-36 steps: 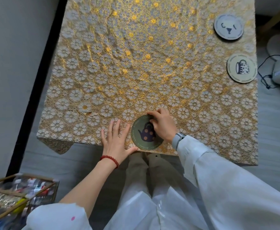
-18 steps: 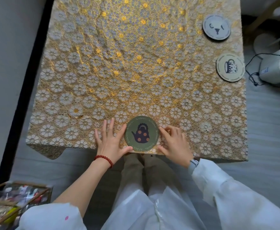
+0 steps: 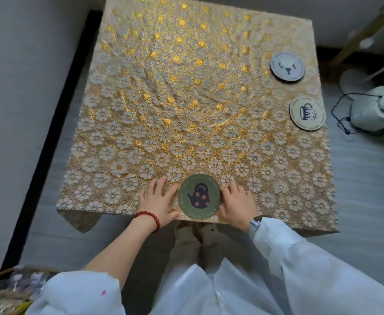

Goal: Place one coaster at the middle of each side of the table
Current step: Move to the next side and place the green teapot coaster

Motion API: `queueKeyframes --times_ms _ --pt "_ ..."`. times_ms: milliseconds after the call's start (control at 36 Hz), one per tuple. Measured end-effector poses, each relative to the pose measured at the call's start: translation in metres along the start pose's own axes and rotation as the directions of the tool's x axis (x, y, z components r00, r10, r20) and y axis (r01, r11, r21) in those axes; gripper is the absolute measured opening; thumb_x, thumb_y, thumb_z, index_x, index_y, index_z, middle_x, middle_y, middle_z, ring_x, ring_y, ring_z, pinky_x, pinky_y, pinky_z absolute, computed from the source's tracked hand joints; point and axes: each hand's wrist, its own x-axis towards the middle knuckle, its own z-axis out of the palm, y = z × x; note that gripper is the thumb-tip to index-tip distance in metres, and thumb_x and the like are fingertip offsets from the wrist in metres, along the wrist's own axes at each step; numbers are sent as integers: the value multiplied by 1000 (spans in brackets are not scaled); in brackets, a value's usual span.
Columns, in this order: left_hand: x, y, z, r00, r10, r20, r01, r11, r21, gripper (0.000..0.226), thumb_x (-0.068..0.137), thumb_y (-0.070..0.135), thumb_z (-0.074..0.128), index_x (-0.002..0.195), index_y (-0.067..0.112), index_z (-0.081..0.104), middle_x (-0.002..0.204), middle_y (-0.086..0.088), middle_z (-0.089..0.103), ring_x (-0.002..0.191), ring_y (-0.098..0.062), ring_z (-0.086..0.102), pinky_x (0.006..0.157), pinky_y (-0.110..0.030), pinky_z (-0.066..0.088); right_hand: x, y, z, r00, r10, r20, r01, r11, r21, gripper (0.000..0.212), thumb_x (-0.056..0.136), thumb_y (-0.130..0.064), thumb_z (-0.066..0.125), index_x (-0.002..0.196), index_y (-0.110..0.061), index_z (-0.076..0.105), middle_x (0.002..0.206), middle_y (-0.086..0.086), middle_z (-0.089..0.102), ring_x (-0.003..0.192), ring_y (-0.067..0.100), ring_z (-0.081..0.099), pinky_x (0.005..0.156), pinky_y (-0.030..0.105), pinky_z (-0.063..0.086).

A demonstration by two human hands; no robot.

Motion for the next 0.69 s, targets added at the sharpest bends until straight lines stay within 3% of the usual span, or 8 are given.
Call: queueKeyframes --times_ms 139,278,389,472,583,694 --pt "-6 -15 -41 997 -70 -44 65 993 -97 62 84 51 45 137 28 26 151 -5 23 138 -25 20 112 -53 20 24 -22 -50 990 63 127 -48 992 -118 34 89 -35 39 113 -13 50 119 10 54 112 26 47 100 45 37" --pt "-18 -46 -97 951 -217 -218 162 956 -244 55 88 49 40 135 21 33 143 -6 37 130 -23 35 109 -50 29 51 -76 -106 990 -138 41 139 990 -24 33 92 -30 37 119 -13 47 118 9 56 109 26 50 99 45 43" --pt "-42 -87 -141 878 -307 -366 155 908 -389 48 90 42 41 131 18 38 139 -8 43 126 -24 40 106 -47 34 67 -136 -144 956 -283 -76 288 954 78 31 93 -25 38 121 -13 47 116 10 57 105 23 53 95 39 48" --pt "-61 -133 -168 804 -339 -489 136 905 -404 42 89 39 44 124 18 47 129 -8 52 118 -25 48 100 -45 40 76 -189 -165 933 -333 -136 350 927 132 33 93 -28 38 122 -14 45 118 12 56 104 25 54 93 40 48" --pt "-86 -213 -197 725 -409 -554 151 880 -450 43 87 36 49 126 18 47 133 -7 50 121 -25 45 102 -42 37 90 -269 -184 896 -395 -205 424 896 129 34 93 -31 37 120 -13 47 118 13 57 99 27 57 86 40 50" --pt "-113 -301 -223 679 -429 -596 157 878 -453 42 87 34 49 126 17 47 131 -8 52 120 -27 46 98 -43 39 106 -358 -194 888 -377 -263 431 881 193 36 91 -27 39 122 -12 50 124 13 58 109 29 55 92 39 47"
